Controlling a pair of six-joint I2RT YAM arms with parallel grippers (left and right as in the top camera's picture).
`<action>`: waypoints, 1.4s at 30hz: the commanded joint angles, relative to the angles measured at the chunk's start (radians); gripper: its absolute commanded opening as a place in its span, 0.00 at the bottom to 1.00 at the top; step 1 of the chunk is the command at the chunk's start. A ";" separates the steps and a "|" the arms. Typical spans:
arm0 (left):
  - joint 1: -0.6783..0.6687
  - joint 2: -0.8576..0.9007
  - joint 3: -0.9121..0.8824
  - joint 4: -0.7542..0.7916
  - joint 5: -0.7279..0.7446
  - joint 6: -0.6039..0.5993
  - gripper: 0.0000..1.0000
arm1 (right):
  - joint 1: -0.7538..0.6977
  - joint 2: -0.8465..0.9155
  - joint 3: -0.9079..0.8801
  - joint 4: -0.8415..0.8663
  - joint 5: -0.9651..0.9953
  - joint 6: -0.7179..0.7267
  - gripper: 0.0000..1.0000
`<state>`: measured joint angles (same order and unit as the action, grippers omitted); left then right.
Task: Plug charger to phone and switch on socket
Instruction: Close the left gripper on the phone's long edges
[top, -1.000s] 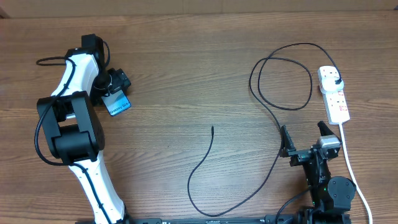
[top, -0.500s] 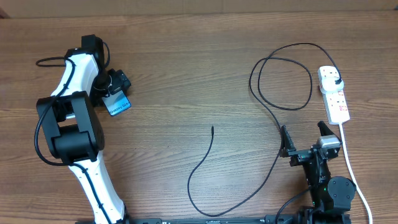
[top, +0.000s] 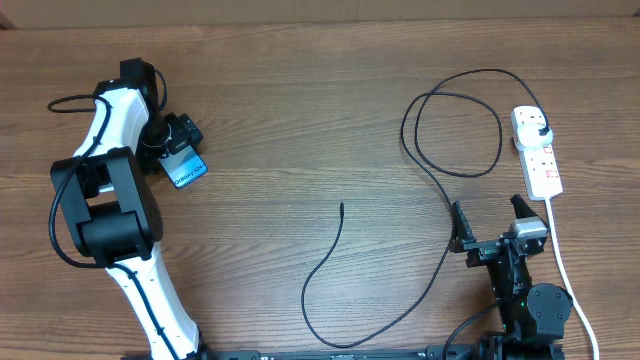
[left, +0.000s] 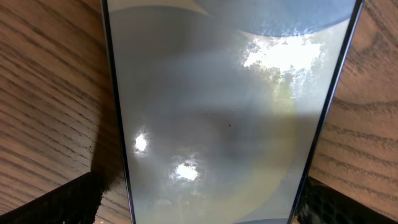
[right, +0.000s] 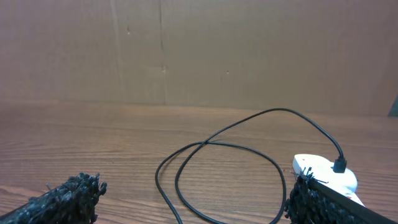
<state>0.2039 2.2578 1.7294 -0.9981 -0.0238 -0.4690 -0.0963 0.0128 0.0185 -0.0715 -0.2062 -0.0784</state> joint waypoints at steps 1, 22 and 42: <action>0.003 0.011 -0.028 0.003 -0.030 -0.005 1.00 | 0.006 -0.010 -0.011 0.006 -0.005 0.002 1.00; 0.003 0.011 -0.028 0.004 -0.005 -0.051 1.00 | 0.006 -0.010 -0.011 0.006 -0.005 0.002 1.00; 0.003 0.011 -0.028 0.009 -0.005 -0.051 0.96 | 0.006 -0.010 -0.011 0.006 -0.005 0.002 1.00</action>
<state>0.2039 2.2574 1.7290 -0.9951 -0.0235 -0.4995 -0.0963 0.0128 0.0185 -0.0711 -0.2062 -0.0788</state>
